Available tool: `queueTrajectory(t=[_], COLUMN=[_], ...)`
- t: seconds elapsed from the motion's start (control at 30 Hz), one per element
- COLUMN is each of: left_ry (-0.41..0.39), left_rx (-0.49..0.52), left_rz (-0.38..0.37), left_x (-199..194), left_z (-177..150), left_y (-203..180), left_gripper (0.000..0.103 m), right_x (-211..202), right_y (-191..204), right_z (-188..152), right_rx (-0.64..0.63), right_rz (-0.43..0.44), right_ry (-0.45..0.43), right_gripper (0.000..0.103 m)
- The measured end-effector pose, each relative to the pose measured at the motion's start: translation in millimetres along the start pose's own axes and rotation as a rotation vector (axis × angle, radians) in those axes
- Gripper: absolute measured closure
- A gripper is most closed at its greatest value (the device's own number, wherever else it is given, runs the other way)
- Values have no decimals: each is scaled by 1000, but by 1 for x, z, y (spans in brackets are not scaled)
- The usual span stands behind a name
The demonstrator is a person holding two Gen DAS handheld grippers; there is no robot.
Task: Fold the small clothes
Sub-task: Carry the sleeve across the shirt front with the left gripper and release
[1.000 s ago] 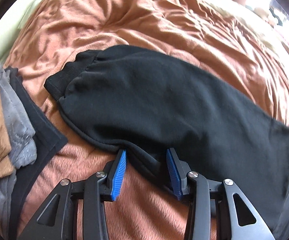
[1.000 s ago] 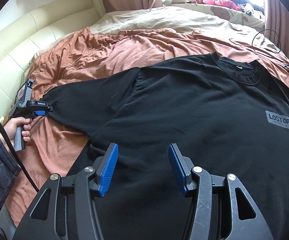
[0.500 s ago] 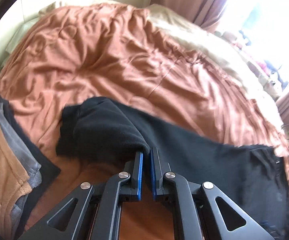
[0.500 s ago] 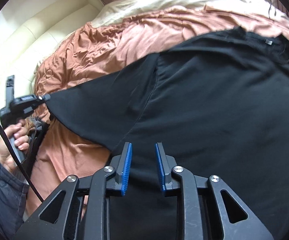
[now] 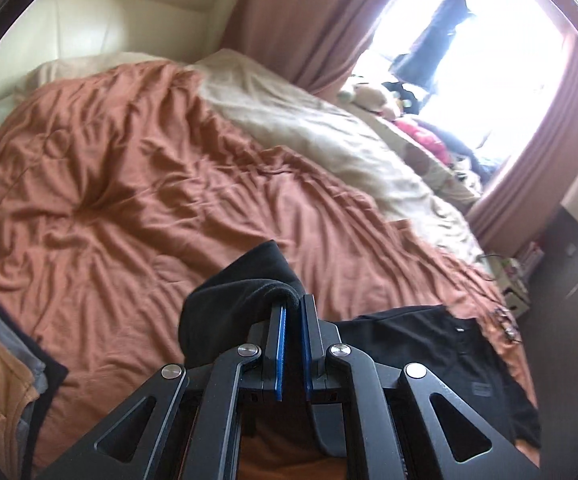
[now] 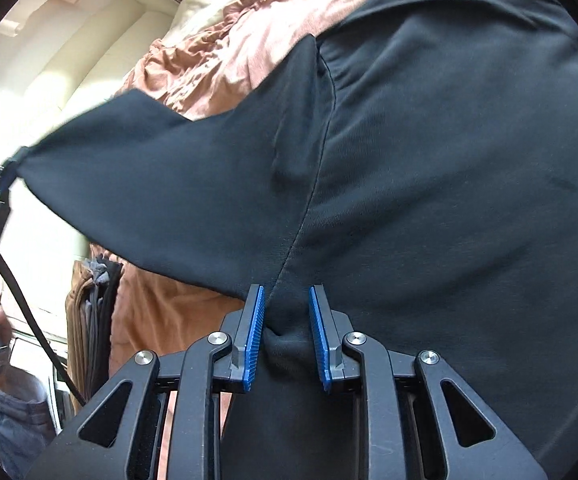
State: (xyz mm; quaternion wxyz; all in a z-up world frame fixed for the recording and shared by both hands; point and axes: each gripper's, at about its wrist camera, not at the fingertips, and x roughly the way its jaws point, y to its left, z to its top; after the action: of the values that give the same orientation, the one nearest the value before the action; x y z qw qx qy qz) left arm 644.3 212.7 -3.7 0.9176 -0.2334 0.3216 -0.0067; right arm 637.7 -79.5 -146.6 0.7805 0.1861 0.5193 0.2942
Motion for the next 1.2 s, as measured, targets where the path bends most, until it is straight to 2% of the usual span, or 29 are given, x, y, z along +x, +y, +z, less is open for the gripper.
queueTrajectory(t=[0.1,0.2,0.47,0.5,0.57,0.63,0.67,0.83,1.07,1.2], left_ry=[-7,-10,-14,-12,-6,7,12,52,113,179], left_rx=[31,58,138,147,167,184,190,234,288,313], left_rz=[-45,-90,-170,-177,-190,-207,-211,-246,-285,-334], left_x=[-12,-22,-34,-34,-31,-26,-24,-11,11,30], left_z=[4,5,5,3,0,-6,-8,-27,-51,-70], left_y=[-24,-50,-120,-127,-143,-162,-167,-207,-254,-279], left_gripper=[96,96,96,96,96,96,96,96,96,96], right_x=[8,-3,-79,-92,-111,-136,-146,-200,-238,-253], right_y=[-3,-6,-14,-17,-24,-34,-39,-74,-102,-120], right_z=[4,8,0,-2,-9,-15,-17,-35,-54,-65], right_rx=[14,31,-50,-62,-66,-60,-56,-16,51,80], right_rz=[10,24,-32,-33,-62,-79,-78,-150,-143,-143], right_ry=[17,35,-60,-76,-99,-146,-167,-245,-296,-328], right_gripper=[84,84,83,81,67,42,41,41,41,41])
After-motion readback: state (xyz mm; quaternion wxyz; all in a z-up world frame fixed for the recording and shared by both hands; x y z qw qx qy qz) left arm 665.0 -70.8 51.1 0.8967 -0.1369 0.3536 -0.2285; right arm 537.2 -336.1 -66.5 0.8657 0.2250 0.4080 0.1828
